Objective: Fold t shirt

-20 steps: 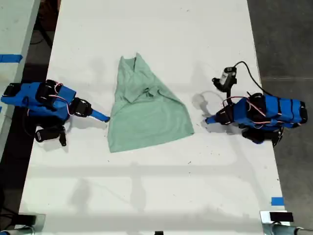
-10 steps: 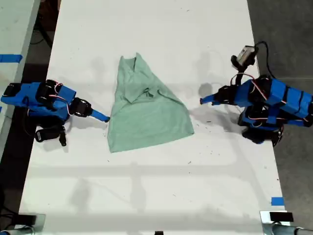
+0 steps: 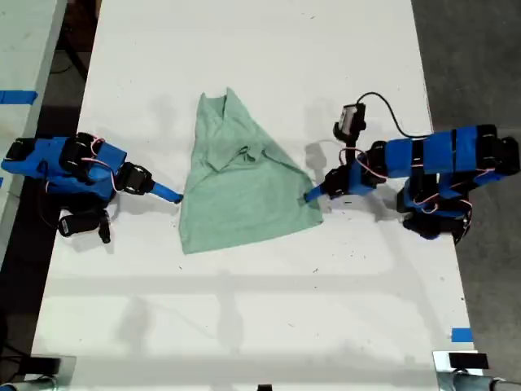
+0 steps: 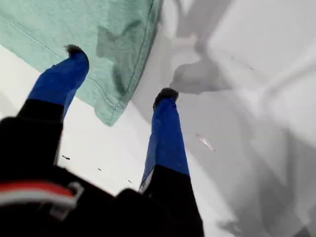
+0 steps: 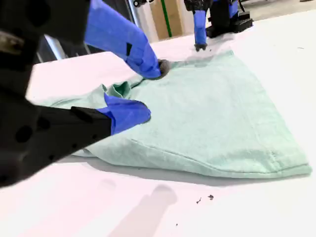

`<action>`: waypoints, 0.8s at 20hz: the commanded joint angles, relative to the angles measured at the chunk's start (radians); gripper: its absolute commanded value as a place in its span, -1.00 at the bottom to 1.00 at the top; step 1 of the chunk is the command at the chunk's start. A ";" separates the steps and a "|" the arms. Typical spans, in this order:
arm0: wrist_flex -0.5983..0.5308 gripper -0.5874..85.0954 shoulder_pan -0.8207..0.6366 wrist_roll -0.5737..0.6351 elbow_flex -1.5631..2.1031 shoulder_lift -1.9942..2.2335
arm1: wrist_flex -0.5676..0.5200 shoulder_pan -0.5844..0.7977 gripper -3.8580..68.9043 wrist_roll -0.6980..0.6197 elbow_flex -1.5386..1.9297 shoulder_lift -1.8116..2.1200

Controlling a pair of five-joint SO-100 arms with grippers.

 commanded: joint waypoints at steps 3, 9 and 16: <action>-0.014 -0.74 0.002 0.005 0.041 0.011 | -0.213 -0.077 -0.37 0.041 -0.078 -0.187; -0.014 -0.74 0.000 0.005 0.041 0.011 | -0.107 -0.035 -0.86 0.000 -0.229 -0.253; -0.014 -0.74 0.000 0.005 0.041 0.011 | 0.144 -0.012 -0.86 0.074 -0.066 0.192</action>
